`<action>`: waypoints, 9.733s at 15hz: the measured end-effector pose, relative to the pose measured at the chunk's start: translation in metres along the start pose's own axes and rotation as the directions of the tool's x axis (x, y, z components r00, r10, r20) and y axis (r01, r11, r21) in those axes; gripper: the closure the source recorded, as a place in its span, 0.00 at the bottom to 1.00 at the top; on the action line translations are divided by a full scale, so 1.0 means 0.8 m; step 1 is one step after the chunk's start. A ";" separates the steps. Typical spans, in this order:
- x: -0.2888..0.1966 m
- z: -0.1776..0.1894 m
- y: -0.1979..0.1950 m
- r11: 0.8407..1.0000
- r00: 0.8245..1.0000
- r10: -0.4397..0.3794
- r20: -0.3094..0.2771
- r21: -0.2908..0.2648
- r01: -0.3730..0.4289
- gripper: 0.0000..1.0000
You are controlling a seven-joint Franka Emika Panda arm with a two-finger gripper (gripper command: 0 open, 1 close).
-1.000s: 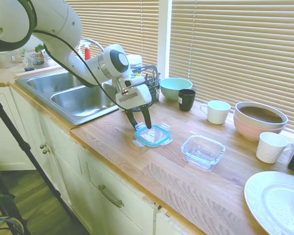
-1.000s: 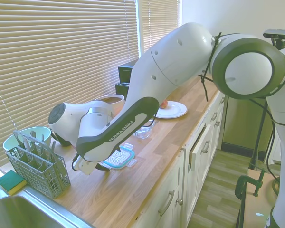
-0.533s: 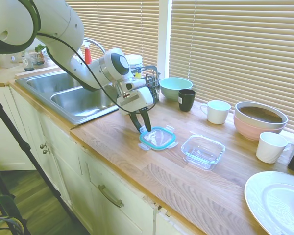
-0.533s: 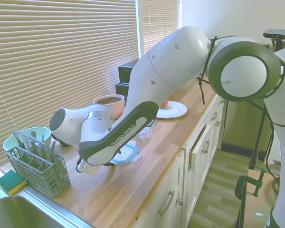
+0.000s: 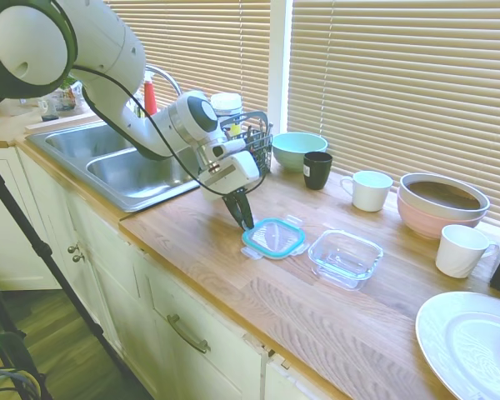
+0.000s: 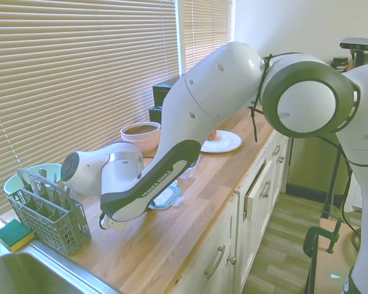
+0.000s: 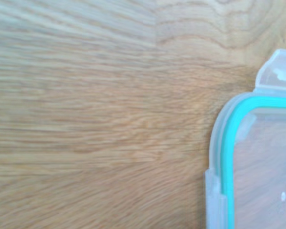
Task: Cover the lid of the food container
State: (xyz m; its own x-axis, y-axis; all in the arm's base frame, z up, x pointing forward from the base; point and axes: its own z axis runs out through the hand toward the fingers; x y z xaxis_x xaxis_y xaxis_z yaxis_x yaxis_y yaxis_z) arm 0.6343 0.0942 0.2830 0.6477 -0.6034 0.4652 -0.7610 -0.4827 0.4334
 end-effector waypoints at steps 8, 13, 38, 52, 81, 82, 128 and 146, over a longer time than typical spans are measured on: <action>0.002 -0.006 0.001 1.000 1.000 0.014 0.014 0.020 -0.015 1.00; 0.009 -0.031 0.019 0.995 0.998 0.039 0.050 0.090 -0.043 1.00; 0.092 -0.166 0.212 0.898 0.971 -0.060 0.232 0.438 -0.049 1.00; 0.155 -0.130 0.266 0.872 0.970 -0.079 0.229 0.488 -0.044 1.00; 0.281 -0.024 0.349 0.851 0.977 -0.042 0.211 0.519 -0.075 1.00; 0.283 -0.023 0.346 0.852 0.977 -0.044 0.209 0.519 -0.073 1.00; 0.367 0.203 0.378 0.749 0.904 -0.078 0.420 0.623 -0.225 1.00; 0.348 0.242 0.323 0.751 0.840 -0.045 0.540 0.573 -0.329 1.00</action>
State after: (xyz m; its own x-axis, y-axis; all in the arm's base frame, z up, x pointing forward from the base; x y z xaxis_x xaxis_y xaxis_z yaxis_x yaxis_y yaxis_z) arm 0.6112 -0.3214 0.3753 0.5582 -0.8285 -0.0457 -0.8055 -0.5278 -0.2694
